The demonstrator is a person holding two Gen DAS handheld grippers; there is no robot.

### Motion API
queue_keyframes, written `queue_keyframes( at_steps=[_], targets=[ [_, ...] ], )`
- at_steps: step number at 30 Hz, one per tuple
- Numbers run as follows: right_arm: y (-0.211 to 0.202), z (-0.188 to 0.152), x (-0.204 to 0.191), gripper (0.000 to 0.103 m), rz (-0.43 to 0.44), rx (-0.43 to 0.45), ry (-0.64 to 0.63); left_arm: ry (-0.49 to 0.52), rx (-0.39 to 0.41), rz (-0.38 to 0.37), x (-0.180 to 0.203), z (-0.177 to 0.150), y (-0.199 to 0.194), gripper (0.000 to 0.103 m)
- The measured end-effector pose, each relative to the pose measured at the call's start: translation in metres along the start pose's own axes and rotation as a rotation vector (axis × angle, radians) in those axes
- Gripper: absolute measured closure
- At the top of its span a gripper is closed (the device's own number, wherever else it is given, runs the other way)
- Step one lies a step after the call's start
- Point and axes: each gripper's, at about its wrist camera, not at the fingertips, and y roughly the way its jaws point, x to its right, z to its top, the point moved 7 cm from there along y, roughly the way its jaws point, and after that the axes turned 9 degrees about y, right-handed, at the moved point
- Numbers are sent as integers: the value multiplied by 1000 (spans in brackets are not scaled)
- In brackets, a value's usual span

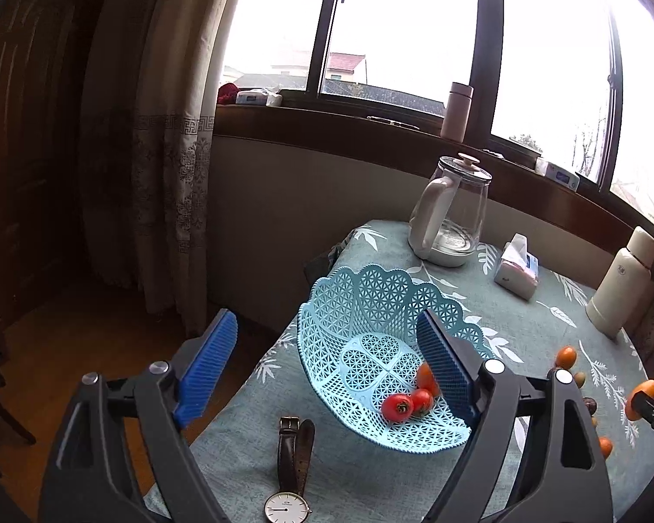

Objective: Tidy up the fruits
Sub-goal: 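Lower the large orange into the blue basket and open the right tool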

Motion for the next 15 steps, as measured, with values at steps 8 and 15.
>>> queue_keyframes(
  at_steps=[8, 15],
  targets=[
    [32, -6, -90, 65, 114, -55, -102, -38, 31, -11, -12, 8, -12, 17],
    [68, -27, -138, 65, 137, -133, -170, -70, 54, -20, -19, 13, -21, 17]
  ],
)
